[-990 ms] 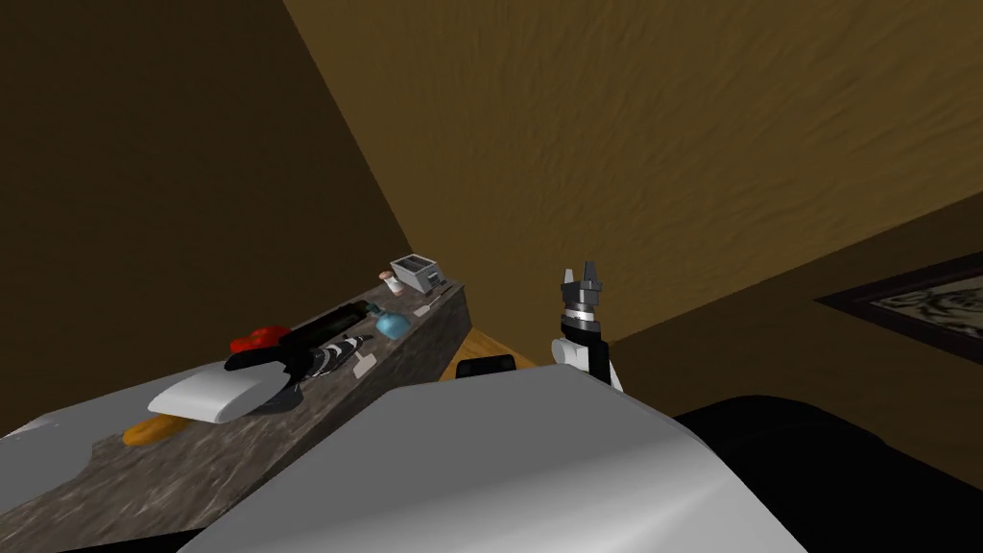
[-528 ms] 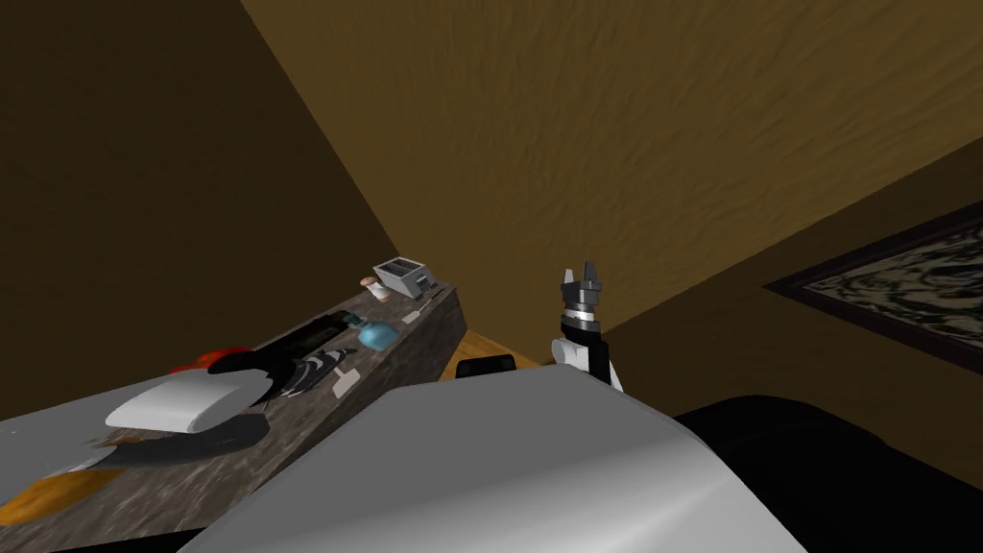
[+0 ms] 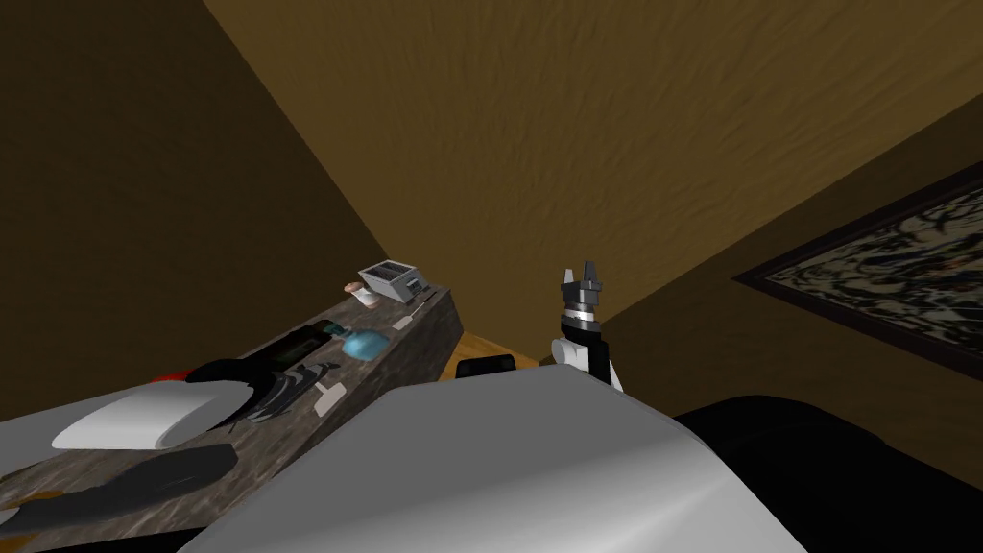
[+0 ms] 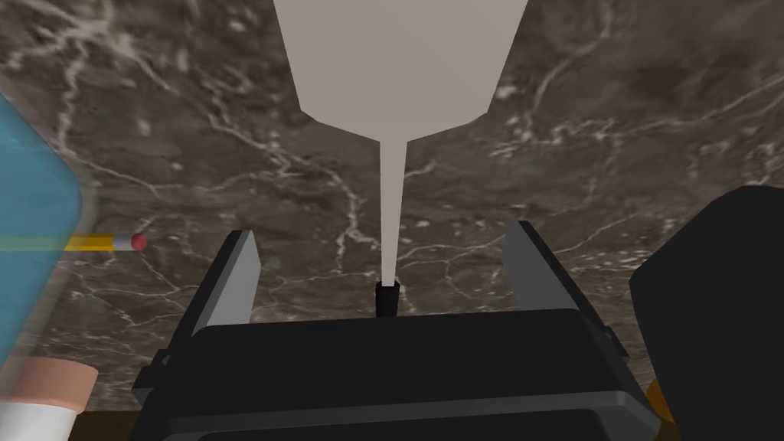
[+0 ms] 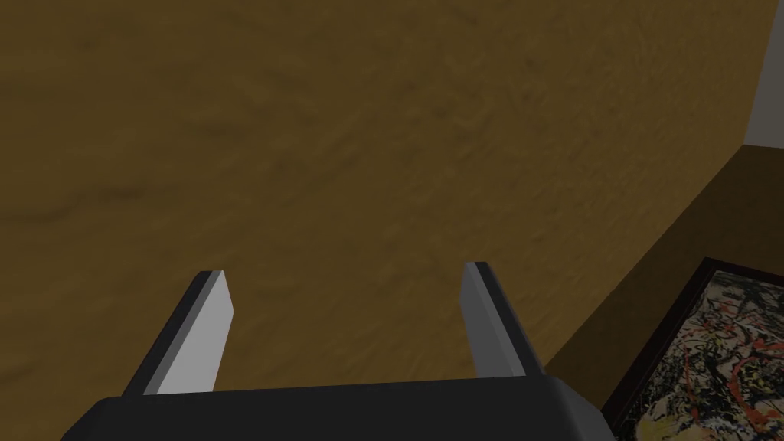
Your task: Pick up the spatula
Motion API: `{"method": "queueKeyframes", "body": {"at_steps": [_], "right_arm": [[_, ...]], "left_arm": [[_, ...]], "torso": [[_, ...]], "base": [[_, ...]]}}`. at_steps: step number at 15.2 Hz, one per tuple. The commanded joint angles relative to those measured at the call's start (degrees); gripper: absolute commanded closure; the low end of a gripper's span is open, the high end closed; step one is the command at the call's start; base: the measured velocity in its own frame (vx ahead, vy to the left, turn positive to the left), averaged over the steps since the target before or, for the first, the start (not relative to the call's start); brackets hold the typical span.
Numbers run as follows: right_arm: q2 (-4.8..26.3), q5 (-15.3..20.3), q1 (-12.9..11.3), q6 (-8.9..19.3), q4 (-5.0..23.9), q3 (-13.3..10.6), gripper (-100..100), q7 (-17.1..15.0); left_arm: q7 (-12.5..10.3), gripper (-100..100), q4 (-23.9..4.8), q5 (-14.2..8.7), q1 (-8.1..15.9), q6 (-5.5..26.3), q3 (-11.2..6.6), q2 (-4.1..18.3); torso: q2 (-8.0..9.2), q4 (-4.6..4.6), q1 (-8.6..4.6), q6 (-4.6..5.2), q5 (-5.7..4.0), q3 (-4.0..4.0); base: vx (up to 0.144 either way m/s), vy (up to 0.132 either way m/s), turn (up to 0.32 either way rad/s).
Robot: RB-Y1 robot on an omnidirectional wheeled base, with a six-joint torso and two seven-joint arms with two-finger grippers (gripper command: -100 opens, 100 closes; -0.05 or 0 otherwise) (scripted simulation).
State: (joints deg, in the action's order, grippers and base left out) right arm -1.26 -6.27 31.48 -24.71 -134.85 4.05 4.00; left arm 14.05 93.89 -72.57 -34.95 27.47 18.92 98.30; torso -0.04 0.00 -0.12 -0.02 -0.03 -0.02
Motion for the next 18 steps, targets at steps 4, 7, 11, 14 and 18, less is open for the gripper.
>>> {"method": "queueKeyframes", "body": {"at_steps": [4,7,11,14,18], "right_arm": [[0.00,0.00,0.00,0.00,0.00,0.00,0,0.00],[0.00,0.00,0.00,0.00,0.00,0.00,0,0.00],[0.00,0.00,0.00,0.00,0.00,0.00,0,0.00],[0.00,0.00,0.00,0.00,0.00,0.00,0,0.00],[0.00,0.00,0.00,0.00,0.00,0.00,0,0.00]], "left_arm": [[0.50,-100,-1.98,1.32,0.40,0.30,1.09,-2.69],[0.71,-100,-3.43,3.14,0.53,-0.04,1.63,-5.37],[1.13,100,-3.24,2.20,0.58,0.08,1.56,-4.60],[0.50,100,-1.98,1.32,0.40,0.30,1.09,-2.69],[0.19,100,-1.11,0.61,0.51,0.61,0.81,-1.33]], "torso": [[0.00,0.00,0.05,0.00,0.02,0.00],[-0.06,-0.01,0.15,-0.01,0.05,-0.03],[-0.04,0.00,0.18,0.04,0.10,-0.02],[-0.05,0.00,0.20,0.06,0.13,-0.03],[0.10,0.03,0.04,0.04,0.07,0.06]], "base": [[0.015,0.003,-0.072],[0.033,0.021,-0.060],[0.006,0.004,0.004],[-0.005,-0.003,0.018],[-0.032,-0.020,0.060]]}}
